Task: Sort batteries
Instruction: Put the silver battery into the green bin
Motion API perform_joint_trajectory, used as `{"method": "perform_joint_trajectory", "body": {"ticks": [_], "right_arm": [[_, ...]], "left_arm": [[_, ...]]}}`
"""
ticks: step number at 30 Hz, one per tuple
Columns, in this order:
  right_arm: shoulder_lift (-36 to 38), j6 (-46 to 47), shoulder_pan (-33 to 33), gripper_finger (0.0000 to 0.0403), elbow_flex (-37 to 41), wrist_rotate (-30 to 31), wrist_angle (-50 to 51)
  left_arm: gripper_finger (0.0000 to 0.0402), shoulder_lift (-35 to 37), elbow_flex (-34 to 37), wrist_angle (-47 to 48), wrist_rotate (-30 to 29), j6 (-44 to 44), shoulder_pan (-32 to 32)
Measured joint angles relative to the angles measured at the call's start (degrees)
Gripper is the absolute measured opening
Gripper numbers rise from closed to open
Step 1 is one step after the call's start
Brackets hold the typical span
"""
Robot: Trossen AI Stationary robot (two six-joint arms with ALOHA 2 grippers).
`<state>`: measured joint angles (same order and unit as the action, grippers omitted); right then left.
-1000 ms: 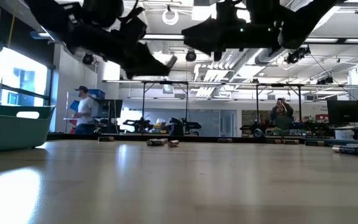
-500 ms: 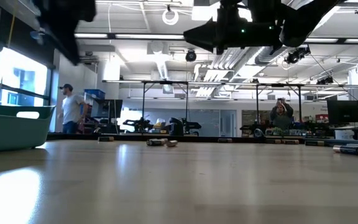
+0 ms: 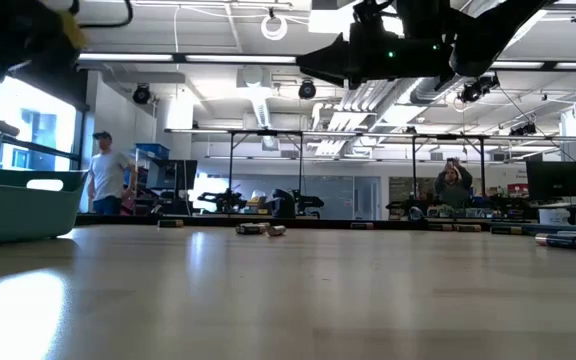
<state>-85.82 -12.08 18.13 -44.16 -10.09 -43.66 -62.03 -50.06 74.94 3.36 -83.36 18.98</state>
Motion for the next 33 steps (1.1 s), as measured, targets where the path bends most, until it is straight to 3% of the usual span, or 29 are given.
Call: {"method": "perform_joint_trajectory", "body": {"ticks": [12, 23, 33], "right_arm": [[0.0, 0.6, -0.2, 0.0211, 0.0, 0.0, 2.3], [0.0, 2.5, -0.2, 0.0211, 0.0, 0.0, 2.3], [0.0, 3.1, -0.2, 0.0211, 0.0, 0.0, 2.3]], "left_arm": [[0.0034, 0.0, 11.0, -8.9, 2.0, -2.1, -3.4], [0.0037, -0.7, 15.1, -18.4, 2.4, -2.4, -6.8], [0.0039, -5.4, 15.6, -19.2, 3.1, -4.5, -7.0]]}}
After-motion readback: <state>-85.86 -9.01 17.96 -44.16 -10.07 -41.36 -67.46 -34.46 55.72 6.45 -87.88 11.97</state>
